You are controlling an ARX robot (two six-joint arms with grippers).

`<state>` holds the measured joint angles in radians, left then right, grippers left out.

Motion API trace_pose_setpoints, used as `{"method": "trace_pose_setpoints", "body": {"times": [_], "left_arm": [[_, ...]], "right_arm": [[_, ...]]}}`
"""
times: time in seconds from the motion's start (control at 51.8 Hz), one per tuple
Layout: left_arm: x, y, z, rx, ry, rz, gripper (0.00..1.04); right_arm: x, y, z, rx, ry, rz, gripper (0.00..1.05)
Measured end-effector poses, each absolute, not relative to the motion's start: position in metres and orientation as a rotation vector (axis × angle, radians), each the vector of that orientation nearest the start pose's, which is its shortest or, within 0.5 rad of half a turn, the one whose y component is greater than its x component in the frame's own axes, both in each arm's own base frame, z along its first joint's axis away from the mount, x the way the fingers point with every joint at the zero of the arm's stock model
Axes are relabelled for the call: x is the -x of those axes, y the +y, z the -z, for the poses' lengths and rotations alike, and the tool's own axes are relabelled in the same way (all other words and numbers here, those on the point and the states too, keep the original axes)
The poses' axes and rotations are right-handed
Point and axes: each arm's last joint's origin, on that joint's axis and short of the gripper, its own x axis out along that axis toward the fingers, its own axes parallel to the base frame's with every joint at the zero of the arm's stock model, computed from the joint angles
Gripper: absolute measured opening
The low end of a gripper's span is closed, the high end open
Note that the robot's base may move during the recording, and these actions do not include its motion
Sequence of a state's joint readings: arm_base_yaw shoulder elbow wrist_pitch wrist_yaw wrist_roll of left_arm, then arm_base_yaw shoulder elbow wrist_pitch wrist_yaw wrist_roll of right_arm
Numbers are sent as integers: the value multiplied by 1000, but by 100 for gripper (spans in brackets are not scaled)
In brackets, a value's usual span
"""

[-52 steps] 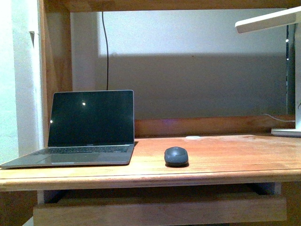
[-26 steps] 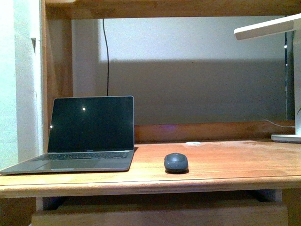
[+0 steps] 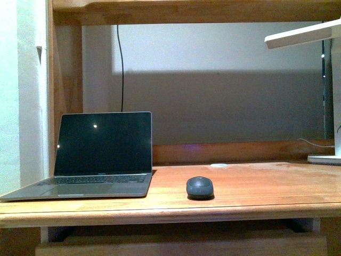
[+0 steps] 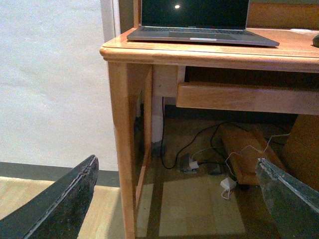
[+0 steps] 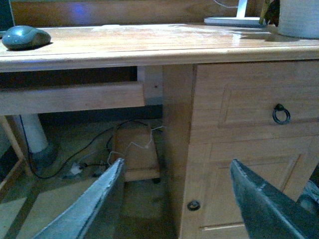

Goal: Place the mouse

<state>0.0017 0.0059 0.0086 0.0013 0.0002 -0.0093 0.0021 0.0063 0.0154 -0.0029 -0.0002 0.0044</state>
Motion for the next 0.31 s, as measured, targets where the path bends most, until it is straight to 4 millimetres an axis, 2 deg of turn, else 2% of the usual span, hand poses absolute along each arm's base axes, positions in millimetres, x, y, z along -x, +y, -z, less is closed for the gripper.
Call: {"method": "trace_pose_setpoints", "body": {"times": [0.058, 0.193, 0.309], "left_arm": [[-98, 0, -166, 9, -4, -2, 97], [-98, 0, -166, 9, -4, -2, 97], [-98, 0, -166, 9, -4, -2, 97]], "right_arm": [[-97, 0, -168, -4, -6, -2, 78], [-97, 0, -168, -4, -6, -2, 98], [-97, 0, -168, -4, -6, -2, 97]]}}
